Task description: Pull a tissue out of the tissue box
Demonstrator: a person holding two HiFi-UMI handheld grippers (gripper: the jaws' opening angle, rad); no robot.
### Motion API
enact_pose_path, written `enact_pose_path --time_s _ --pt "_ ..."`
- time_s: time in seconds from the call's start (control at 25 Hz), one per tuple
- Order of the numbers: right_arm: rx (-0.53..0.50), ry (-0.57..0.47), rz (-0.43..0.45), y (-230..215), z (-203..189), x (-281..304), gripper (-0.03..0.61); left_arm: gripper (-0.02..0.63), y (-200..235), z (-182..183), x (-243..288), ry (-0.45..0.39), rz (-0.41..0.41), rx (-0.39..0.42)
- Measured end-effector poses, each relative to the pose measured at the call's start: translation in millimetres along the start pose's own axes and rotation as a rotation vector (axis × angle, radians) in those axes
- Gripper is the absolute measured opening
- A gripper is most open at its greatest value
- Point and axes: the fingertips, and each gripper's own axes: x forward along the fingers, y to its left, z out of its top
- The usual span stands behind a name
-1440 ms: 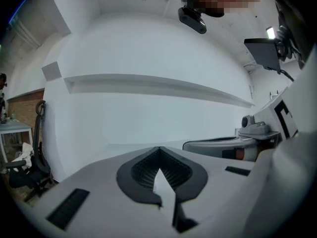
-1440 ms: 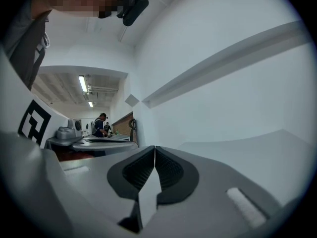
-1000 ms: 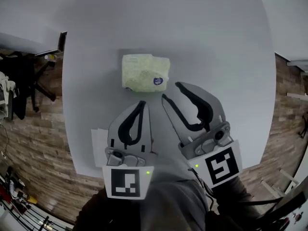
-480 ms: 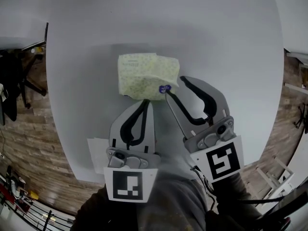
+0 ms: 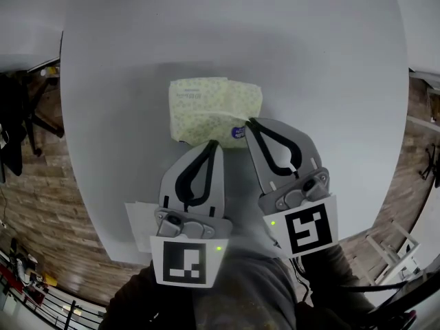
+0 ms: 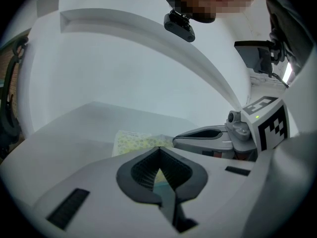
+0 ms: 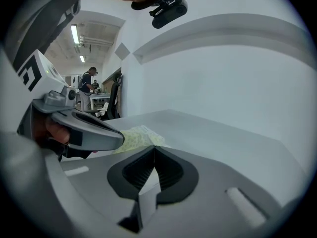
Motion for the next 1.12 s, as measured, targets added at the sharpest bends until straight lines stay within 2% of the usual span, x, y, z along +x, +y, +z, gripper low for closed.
enact_pose_path --time_s 0.36,0.52,0.72,0.88,1.12 --pt "-0.011 -0.079 0.045 14.9 49.3 -25.8 0.003 0.002 5.3 -3.1 4.3 0.007 0.003 0.020" --pt "-0.019 -0.123 0.059 21.3 76.2 -46.7 0.003 0.002 4.5 1.2 -1.7 -0.004 0.025 0.000" --pt "-0.052 -0.184 0.067 39.1 110.2 -77.6 0.003 0.002 -1.7 18.5 -22.8 -0.058 0.028 0.004" --pt "-0.095 -0.236 0.066 61.5 129.6 -95.1 0.003 0.002 -6.4 33.0 -55.0 -0.108 0.027 -0.033" --pt "-0.169 -0.315 0.069 101.5 140.7 -124.6 0.003 0.002 -16.4 45.8 -145.7 -0.202 0.134 -0.053"
